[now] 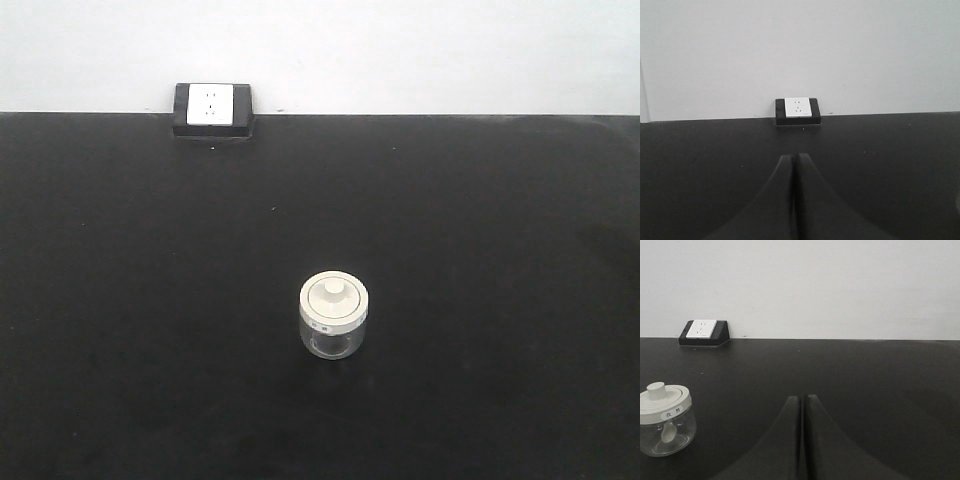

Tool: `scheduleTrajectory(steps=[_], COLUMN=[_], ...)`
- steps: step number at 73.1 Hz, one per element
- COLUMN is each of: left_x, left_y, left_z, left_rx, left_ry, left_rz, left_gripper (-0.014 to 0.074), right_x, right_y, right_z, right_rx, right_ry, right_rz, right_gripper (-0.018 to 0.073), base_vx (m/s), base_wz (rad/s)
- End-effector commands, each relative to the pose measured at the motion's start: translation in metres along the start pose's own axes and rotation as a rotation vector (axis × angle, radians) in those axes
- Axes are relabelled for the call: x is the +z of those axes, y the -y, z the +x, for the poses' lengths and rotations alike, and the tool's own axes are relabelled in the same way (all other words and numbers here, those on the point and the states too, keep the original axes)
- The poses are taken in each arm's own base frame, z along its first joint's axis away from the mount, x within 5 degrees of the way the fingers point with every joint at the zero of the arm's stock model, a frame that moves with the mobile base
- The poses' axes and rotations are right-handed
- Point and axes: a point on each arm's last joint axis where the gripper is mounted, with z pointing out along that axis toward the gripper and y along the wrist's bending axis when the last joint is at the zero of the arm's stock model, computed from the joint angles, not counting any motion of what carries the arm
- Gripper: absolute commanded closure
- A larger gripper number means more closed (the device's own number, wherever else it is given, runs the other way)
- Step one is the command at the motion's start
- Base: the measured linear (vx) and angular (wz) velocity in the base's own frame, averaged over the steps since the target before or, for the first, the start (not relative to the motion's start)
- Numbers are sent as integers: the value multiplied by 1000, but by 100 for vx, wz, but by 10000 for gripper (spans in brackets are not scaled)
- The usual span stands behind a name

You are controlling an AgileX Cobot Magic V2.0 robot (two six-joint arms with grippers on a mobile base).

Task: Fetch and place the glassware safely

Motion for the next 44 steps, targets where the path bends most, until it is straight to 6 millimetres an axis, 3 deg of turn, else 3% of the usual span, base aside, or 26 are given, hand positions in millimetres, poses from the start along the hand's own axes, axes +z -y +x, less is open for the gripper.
scheduleTrajectory(steps=[1, 44], left_x=[0, 0], left_y=[0, 0], left_z=[3, 3], left_rx=[-11, -11], left_ry=[57, 57], left_rz=[14, 14], left_gripper=[603, 603], right_x=[0, 0], right_y=[-1, -1], right_z=[0, 0], right_rx=[-6, -6], right_ry=[61, 56], right_rz=[-8, -8], right_gripper=[567, 567], base_vx=[0, 0], base_wz=[0, 0])
